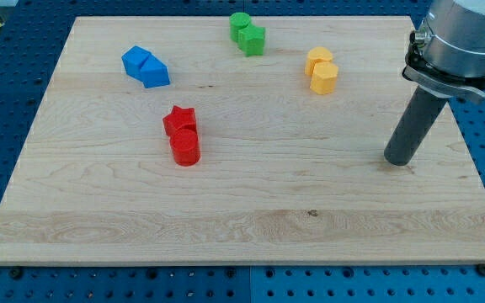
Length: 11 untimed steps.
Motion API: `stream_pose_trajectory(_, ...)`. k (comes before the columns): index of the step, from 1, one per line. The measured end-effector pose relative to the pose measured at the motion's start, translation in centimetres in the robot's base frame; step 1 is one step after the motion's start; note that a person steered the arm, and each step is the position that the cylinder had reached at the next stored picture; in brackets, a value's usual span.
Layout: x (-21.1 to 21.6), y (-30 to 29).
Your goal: Slide the yellow hexagon along with yellow heart a bit up
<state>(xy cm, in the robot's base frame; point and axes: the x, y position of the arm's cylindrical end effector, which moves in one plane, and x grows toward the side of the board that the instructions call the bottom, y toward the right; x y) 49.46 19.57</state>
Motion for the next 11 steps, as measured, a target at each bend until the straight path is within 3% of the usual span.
stream_pose_trajectory(2, -0.1, 0.4)
stream_pose_trajectory(4, -4.2, -5.5)
stream_pose_trajectory(11, -13.4, -6.7)
